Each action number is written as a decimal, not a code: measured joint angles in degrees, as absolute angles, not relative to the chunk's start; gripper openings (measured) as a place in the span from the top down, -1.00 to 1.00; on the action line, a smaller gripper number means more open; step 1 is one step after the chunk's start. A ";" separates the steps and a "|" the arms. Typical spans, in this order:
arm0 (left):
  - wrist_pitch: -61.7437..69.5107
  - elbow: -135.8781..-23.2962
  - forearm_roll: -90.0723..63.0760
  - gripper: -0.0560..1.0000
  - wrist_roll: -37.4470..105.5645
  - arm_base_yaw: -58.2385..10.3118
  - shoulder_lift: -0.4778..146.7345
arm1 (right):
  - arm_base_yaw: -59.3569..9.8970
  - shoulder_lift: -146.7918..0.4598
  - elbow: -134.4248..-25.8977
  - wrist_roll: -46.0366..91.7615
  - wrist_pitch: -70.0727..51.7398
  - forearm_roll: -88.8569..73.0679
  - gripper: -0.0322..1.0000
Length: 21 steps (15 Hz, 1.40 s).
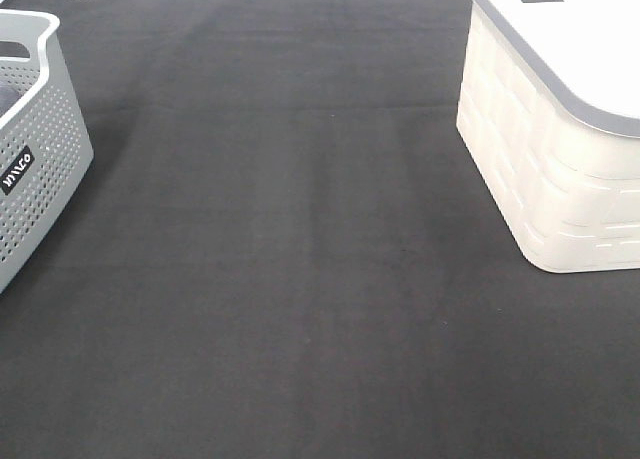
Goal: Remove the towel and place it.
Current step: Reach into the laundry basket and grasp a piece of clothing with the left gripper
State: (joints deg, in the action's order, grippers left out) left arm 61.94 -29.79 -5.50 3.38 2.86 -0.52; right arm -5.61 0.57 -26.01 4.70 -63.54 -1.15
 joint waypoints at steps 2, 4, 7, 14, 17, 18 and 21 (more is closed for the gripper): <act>61.94 -29.79 -5.50 -0.96 3.38 2.86 -0.52 | -5.61 0.57 -26.01 4.70 -63.54 -1.15 -0.97; 61.94 -29.79 -5.50 -0.96 3.38 2.86 -0.52 | -5.61 0.57 -26.01 4.70 -63.54 -1.15 -0.97; 61.94 -29.79 -5.50 -0.96 3.38 2.86 -0.52 | -5.61 0.57 -26.01 4.70 -63.54 -1.15 -0.97; 61.94 -29.79 -5.50 -0.96 3.38 2.86 -0.52 | -5.61 0.57 -26.01 4.70 -63.54 -1.15 -0.97; 61.99 -29.79 -5.50 -0.96 3.38 2.86 -0.52 | -5.61 0.57 -26.01 4.70 -63.54 -1.15 -0.97; 62.62 -30.25 -5.50 -0.96 3.38 2.86 0.40 | -5.61 0.57 -26.01 4.70 -63.54 -1.15 -0.97; 67.84 -37.01 -5.44 -0.96 3.38 2.86 11.52 | -5.61 0.57 -26.01 4.70 -63.54 -1.15 -0.97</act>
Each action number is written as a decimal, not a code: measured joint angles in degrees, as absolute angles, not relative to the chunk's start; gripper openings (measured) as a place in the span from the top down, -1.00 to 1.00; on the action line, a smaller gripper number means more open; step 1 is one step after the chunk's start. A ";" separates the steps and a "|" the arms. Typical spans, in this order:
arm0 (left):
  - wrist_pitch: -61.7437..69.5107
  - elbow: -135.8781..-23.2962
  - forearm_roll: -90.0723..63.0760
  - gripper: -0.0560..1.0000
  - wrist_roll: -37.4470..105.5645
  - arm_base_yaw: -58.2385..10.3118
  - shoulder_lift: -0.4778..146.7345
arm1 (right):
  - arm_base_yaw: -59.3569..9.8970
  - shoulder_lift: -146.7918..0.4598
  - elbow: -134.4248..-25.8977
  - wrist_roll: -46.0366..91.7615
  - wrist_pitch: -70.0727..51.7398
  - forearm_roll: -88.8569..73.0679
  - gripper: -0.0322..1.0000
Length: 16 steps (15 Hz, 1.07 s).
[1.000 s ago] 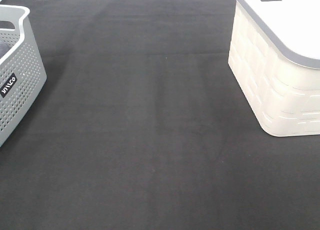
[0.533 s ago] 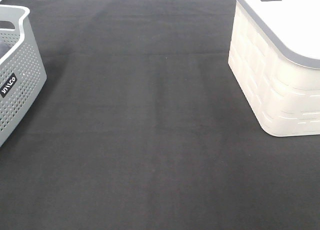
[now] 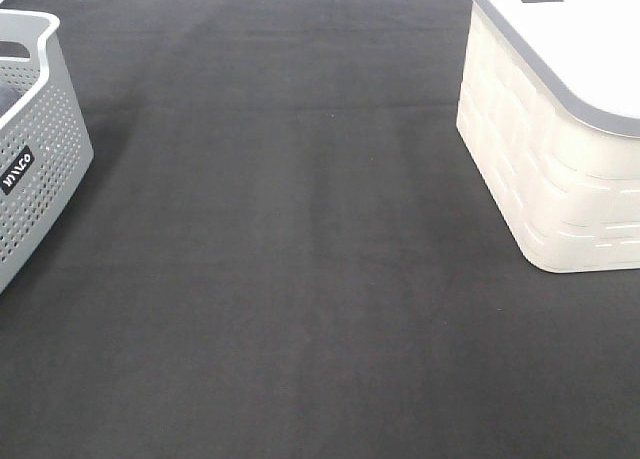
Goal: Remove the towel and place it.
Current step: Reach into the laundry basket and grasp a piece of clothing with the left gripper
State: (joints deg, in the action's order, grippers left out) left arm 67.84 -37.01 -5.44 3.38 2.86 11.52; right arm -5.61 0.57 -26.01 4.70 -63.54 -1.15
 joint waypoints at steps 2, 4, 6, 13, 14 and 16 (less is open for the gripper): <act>68.58 -41.77 -5.33 -0.96 3.38 2.86 18.56 | -5.61 0.57 -26.01 4.70 -63.54 -1.15 -0.97; 69.33 -47.90 -5.27 -0.96 3.44 2.86 26.01 | -5.61 0.57 -26.01 4.70 -63.54 -1.15 -0.97; 69.50 -52.60 -5.27 -0.96 4.30 2.86 31.23 | -5.61 0.57 -26.01 4.70 -63.54 -1.15 -0.97; 69.50 -68.41 -2.06 -0.96 9.22 2.86 51.17 | -5.61 0.57 -26.01 4.70 -63.54 -1.15 -0.97; 69.50 -69.67 -0.69 -0.96 10.31 2.86 53.11 | -5.61 0.57 -26.01 4.70 -63.54 -1.15 -0.97; 69.67 -72.82 0.74 -0.96 13.29 2.86 57.81 | -5.61 0.57 -26.01 4.70 -63.54 -1.15 -0.97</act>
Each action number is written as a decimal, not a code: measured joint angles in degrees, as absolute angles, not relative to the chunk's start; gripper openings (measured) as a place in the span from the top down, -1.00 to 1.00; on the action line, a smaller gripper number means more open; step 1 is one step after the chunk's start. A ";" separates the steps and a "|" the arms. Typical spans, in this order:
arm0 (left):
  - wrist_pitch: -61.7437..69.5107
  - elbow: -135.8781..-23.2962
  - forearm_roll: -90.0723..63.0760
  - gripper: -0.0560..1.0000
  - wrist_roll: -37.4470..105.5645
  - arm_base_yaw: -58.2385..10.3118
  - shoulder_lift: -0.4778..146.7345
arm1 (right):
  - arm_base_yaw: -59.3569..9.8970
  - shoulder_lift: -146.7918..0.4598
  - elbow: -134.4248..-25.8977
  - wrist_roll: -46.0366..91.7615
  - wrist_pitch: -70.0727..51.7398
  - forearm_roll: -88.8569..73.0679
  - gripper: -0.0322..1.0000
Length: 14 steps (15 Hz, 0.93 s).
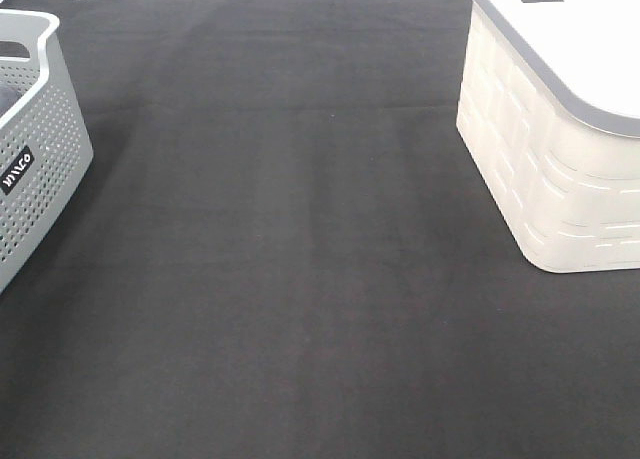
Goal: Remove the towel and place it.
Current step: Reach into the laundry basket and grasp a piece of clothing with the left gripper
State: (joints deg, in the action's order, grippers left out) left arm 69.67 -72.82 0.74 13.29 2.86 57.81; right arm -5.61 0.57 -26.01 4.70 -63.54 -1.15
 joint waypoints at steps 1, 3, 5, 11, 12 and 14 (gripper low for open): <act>69.67 -74.60 1.32 -0.96 14.84 2.86 60.16 | -5.61 0.57 -26.01 4.70 -63.54 -1.15 -0.97; 69.67 -78.84 5.21 -0.96 18.05 2.92 65.37 | -5.61 0.57 -26.01 4.70 -63.54 -1.15 -0.97; 69.67 -81.88 9.45 -0.96 22.17 3.15 70.70 | -5.61 0.57 -26.01 4.70 -63.54 -1.15 -0.97; 54.60 -82.62 17.19 -0.96 32.66 4.53 86.57 | -5.61 0.57 -26.01 4.70 -63.54 -1.15 -0.97; 51.91 -82.62 17.25 -0.96 32.72 5.90 88.58 | -5.61 0.57 -26.01 4.70 -63.54 -1.15 -0.97; 48.30 -82.62 17.48 -0.96 33.92 8.71 91.90 | -5.61 0.57 -26.01 4.70 -63.54 -1.15 -0.97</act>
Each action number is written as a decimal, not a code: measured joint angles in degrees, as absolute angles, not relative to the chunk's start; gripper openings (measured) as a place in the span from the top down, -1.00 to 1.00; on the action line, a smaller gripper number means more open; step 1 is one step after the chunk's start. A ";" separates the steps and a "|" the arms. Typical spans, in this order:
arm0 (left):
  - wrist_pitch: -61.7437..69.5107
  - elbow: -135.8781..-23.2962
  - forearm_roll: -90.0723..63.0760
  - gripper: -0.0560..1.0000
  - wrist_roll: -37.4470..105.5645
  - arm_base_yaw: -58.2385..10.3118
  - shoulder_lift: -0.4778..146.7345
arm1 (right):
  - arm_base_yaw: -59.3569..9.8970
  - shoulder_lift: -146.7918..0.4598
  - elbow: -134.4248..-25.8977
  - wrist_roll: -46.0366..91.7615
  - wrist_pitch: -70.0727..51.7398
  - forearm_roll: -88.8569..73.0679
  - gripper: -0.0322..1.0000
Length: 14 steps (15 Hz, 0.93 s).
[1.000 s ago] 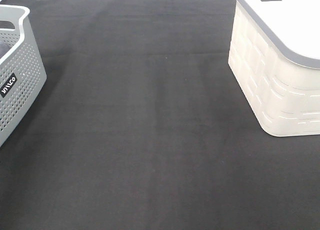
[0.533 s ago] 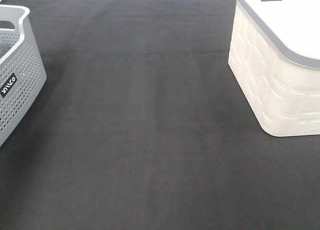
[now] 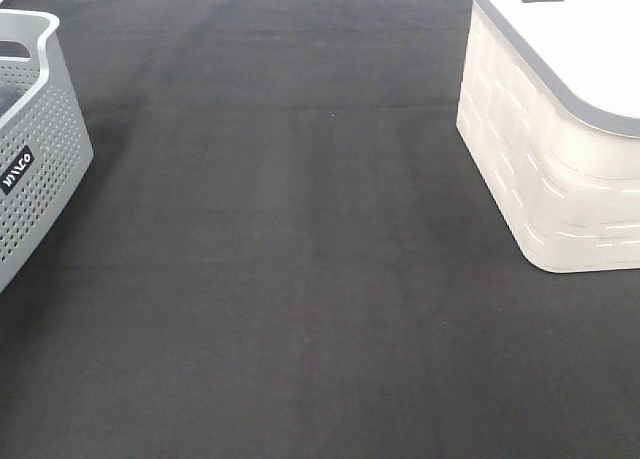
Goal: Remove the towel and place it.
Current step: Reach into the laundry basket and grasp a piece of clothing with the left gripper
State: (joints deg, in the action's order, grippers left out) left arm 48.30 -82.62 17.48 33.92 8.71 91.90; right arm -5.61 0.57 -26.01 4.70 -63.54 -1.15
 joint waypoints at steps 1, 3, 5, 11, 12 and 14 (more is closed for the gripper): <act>47.21 -82.62 17.65 -0.96 35.52 10.08 93.51 | -5.61 0.57 -26.01 4.70 -63.54 -1.15 -0.97; 45.89 -82.62 17.88 -0.96 37.64 11.86 95.80 | -5.61 0.57 -26.01 4.70 -63.54 -1.15 -0.97; 44.52 -82.62 17.93 -0.96 40.68 13.46 99.12 | -5.61 0.57 -26.01 4.70 -63.54 -1.15 -0.97; 36.15 -82.62 16.79 -0.95 47.73 13.75 108.63 | -5.61 0.57 -26.01 4.70 -63.54 -1.15 -0.97; 34.89 -82.62 16.50 -0.94 48.30 13.35 109.09 | -5.61 0.57 -26.01 4.70 -63.54 -1.15 -0.97; 34.43 -82.62 16.39 -0.91 50.53 12.20 109.38 | -5.61 0.57 -26.01 4.70 -63.54 -1.15 -0.97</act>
State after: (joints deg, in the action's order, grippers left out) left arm 34.43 -82.62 16.39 50.53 12.20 109.38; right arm -5.61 0.57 -26.01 4.70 -63.54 -1.15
